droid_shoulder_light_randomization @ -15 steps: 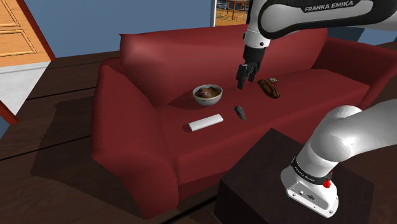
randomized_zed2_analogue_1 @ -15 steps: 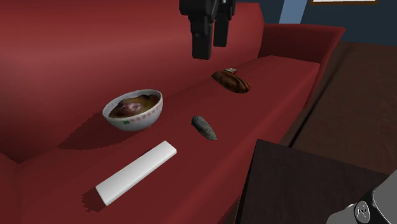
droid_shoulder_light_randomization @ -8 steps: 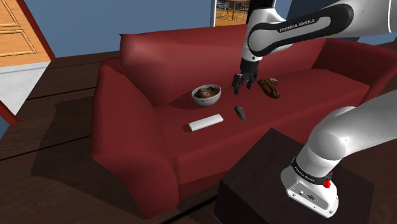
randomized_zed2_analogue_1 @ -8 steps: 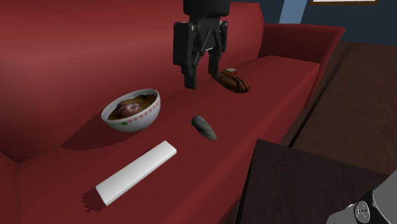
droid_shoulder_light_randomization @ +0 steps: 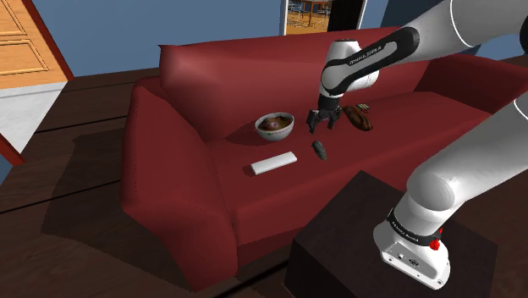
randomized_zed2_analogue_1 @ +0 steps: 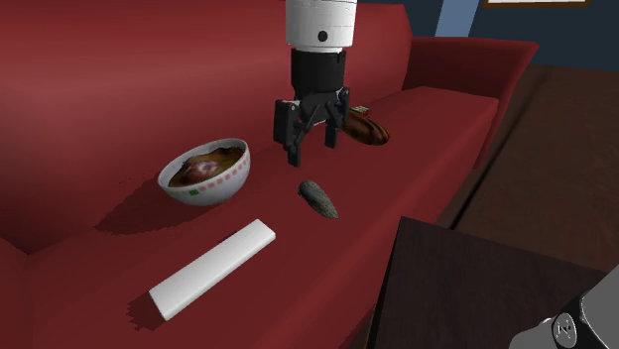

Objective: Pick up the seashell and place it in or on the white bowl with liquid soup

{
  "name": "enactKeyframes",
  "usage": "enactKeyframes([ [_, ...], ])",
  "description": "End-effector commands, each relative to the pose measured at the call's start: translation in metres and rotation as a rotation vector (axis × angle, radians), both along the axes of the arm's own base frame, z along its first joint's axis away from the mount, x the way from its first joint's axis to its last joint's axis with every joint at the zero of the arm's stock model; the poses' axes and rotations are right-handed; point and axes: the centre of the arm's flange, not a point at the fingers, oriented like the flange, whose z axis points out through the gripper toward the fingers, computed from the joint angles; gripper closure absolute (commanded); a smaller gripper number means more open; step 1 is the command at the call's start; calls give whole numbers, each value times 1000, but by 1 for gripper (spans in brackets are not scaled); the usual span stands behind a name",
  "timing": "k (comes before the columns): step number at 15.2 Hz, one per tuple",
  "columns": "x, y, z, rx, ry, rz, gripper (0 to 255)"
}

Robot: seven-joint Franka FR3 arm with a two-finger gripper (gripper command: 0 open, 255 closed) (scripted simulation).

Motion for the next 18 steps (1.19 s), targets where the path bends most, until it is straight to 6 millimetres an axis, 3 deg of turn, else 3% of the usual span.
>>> enactKeyframes([
  [1,5,-17,-20,-1,-1,-52,0],
  [8,16,-74,-92,0,1,-227,0],
  [16,17,-75,-134,0,1,-234,0],
  [18,17,-75,-134,0,1,-234,0],
])
